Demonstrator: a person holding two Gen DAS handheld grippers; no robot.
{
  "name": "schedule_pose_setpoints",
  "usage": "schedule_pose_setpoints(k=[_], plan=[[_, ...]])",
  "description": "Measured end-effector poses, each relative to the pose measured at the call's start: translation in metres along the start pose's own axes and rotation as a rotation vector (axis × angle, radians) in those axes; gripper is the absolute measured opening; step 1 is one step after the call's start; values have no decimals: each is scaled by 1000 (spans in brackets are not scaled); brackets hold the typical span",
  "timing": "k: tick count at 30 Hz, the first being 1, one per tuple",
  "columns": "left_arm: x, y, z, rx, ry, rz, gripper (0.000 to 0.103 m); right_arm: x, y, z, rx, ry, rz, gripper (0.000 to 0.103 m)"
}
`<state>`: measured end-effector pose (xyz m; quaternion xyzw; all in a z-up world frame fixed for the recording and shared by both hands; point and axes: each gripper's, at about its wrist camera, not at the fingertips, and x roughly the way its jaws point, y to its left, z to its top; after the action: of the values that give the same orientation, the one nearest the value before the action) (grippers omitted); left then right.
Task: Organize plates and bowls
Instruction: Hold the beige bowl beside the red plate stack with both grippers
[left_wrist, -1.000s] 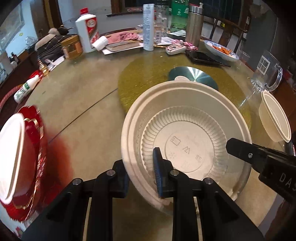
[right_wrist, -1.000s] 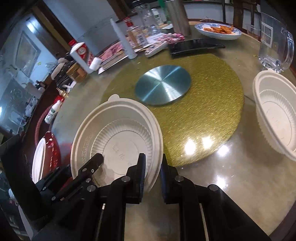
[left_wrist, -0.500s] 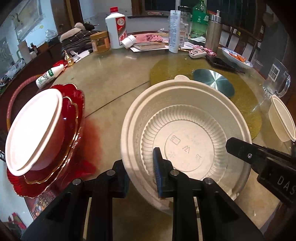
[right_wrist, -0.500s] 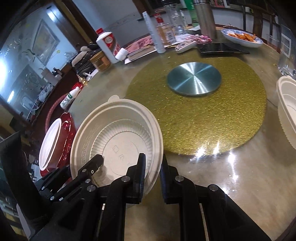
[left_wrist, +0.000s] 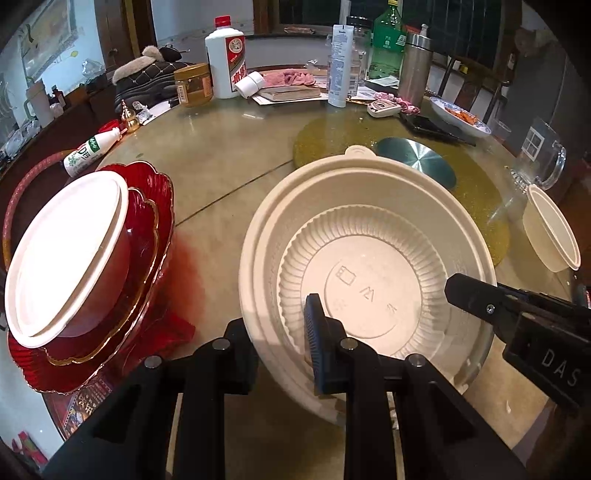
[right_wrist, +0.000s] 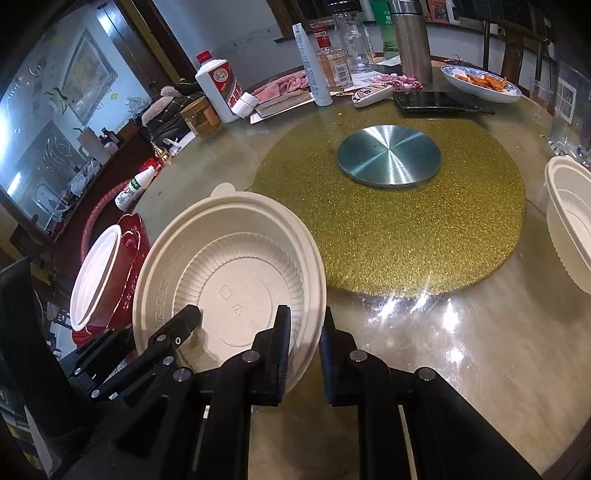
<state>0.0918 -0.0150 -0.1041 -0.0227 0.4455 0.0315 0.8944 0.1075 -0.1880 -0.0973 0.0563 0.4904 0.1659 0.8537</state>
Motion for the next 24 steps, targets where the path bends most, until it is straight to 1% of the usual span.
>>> schedule_pose_setpoints(k=[5,11,15,24], plan=[[-3,3,-2,17,-8,-40,20,-4,7,-6,-4,-5,-49,15],[-4,5,-4,33,-15,-69,20,-8,10,-13,12,-6,-83,15],[-2,8,-4,23,-7,-84,20,-12,14,-14,10,-10,-93,15],[-3,8,-5,23,-2,-79,20,-12,14,-12,7,-9,-87,15]])
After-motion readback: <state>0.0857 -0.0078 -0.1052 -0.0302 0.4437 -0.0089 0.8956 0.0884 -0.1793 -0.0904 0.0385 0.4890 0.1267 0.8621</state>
